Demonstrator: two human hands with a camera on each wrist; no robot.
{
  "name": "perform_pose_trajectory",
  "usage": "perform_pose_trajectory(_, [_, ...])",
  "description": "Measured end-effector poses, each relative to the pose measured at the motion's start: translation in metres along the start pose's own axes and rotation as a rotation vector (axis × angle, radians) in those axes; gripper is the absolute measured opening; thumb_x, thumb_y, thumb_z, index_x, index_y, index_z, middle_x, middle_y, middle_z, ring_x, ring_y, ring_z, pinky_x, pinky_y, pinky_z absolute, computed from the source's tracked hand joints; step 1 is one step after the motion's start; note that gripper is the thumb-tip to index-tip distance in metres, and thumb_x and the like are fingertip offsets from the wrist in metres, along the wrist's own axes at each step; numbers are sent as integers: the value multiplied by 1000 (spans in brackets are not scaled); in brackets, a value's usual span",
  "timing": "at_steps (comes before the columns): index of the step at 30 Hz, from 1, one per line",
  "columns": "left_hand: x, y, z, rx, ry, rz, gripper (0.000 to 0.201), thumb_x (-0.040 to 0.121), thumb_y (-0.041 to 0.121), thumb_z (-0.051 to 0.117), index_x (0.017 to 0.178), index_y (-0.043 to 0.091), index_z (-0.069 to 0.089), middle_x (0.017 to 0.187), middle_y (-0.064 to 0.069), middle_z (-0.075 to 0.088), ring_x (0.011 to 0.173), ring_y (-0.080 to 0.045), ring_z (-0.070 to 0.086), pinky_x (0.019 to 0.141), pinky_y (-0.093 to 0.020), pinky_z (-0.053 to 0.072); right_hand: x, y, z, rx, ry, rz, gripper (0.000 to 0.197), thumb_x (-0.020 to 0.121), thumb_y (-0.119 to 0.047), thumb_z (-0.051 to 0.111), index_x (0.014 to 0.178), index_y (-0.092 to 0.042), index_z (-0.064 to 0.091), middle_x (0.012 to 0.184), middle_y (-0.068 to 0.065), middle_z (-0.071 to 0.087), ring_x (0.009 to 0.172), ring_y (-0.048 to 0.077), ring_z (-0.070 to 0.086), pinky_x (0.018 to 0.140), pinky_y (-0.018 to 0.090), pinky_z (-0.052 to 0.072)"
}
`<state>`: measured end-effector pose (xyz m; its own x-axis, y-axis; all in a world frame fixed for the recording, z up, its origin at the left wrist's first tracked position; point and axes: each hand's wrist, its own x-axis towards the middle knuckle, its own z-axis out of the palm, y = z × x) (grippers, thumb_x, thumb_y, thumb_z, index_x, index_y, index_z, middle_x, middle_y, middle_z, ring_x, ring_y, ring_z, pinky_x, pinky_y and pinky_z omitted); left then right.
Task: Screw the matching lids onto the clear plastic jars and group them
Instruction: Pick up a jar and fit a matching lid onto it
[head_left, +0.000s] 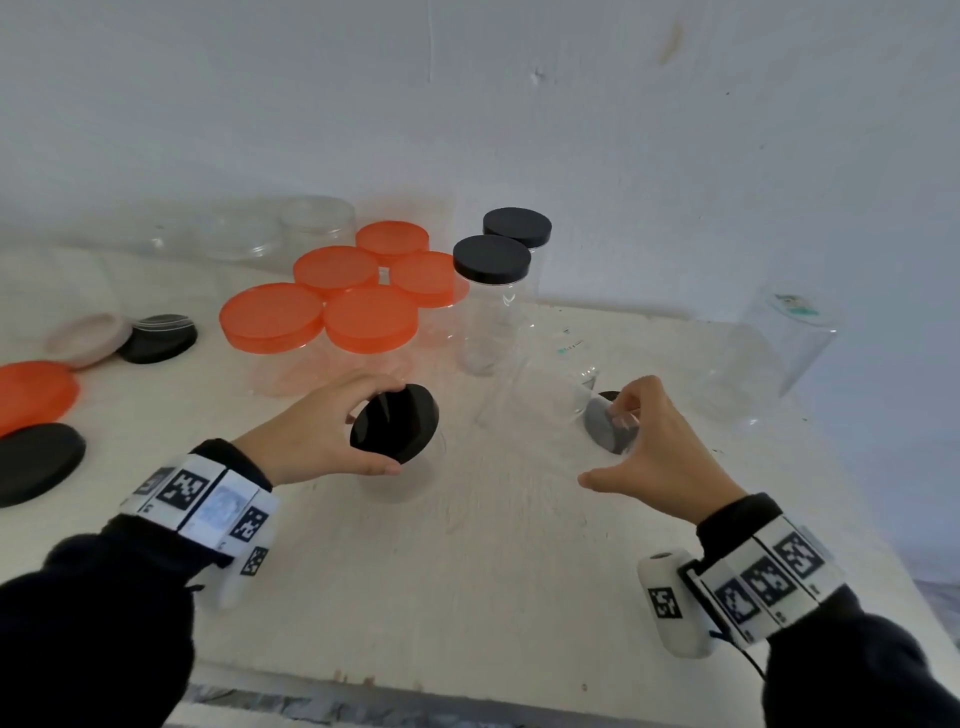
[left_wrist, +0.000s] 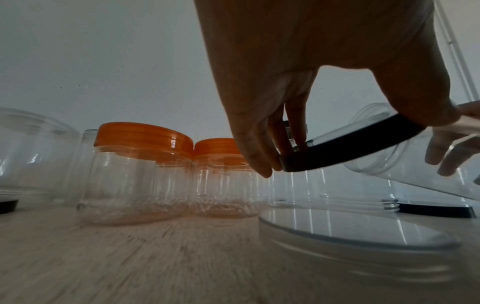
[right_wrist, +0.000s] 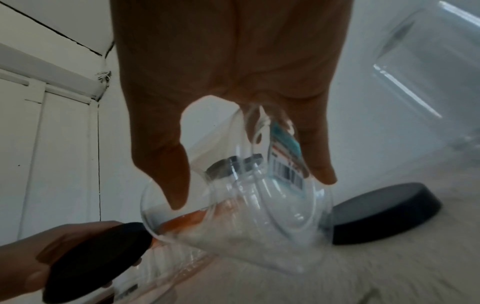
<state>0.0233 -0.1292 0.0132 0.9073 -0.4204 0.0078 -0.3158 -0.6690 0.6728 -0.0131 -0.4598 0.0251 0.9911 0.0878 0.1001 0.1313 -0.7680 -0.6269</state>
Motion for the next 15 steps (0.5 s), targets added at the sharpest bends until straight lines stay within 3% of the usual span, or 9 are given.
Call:
perform_pose_trajectory(3, [1,1,2,-5,1,2,93,47,66,65,131,36,38,125,24,40,116,4,39,88,-14,35,0,0,1,-4,-73,23,82,57,-25,85,124,-20,38,113,-3,36,103,16,45,81,19,39])
perform_pose_trajectory(5, [1,2,3,-6,3,5,96,47,66,65,133,33,39,127,20,41,117,3,40,87,-13,35,1,0,1,3,-109,36,90,57,-26,86,132,-21,38,113,-4,34,106,16,45,88,22,41])
perform_pose_trajectory(7, [2,5,3,-6,6,10,97,47,66,65,134,32,38,128,20,40,116,4,39,85,-9,34,1,0,2,21,-114,31,89,55,-28,88,129,-20,41,113,-5,35,105,16,46,88,17,42])
perform_pose_trajectory(10, [3,8,3,-17,25,27,95,48,66,65,133,34,38,126,24,39,112,14,38,84,-8,34,3,0,5,66,-114,45,82,54,-30,89,121,-20,44,111,-6,39,99,8,46,78,3,40])
perform_pose_trajectory(15, [6,11,4,-35,71,52,91,53,56,73,134,32,40,125,25,40,114,16,37,88,-14,37,9,4,15,229,-114,65,73,56,-24,89,112,-16,44,106,-13,42,104,6,49,94,21,45])
